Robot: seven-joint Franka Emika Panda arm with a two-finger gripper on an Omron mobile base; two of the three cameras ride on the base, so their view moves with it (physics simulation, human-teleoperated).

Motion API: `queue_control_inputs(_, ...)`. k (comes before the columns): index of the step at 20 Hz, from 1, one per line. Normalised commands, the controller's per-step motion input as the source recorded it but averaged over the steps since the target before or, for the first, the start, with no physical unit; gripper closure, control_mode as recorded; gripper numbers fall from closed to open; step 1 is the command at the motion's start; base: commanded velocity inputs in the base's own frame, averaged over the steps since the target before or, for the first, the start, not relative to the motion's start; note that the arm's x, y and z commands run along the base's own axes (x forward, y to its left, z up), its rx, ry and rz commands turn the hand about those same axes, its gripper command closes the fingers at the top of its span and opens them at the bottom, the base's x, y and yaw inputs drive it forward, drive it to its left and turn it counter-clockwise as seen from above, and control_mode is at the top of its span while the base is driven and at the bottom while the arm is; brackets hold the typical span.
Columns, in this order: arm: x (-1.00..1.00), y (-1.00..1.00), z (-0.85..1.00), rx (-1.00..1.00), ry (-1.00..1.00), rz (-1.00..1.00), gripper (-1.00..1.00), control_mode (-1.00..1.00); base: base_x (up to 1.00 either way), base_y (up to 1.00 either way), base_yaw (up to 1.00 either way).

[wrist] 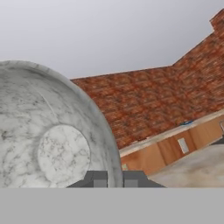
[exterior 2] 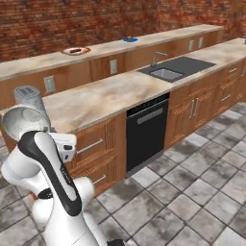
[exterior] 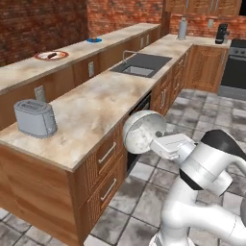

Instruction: Take the smaller bowl and place it next to the appetizer plate on the dining counter , and place the larger bowl next to the plate with cooked food.

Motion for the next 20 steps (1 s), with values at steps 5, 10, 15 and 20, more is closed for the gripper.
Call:
queue_control_inputs(5,0.0,0.0,0.0,0.0,0.0,0.0,1.0,1.0,-0.04,1.0,0.05)
queue_control_inputs(10,0.0,0.0,0.0,0.0,0.0,0.0,1.0,1.0,0.0,1.0,0.0)
queue_control_inputs(15,0.0,0.0,0.0,0.0,0.0,0.0,1.0,1.0,0.0,1.0,-0.06)
queue_control_inputs(20,0.0,0.0,0.0,0.0,0.0,0.0,1.0,1.0,0.17,1.0,-0.12)
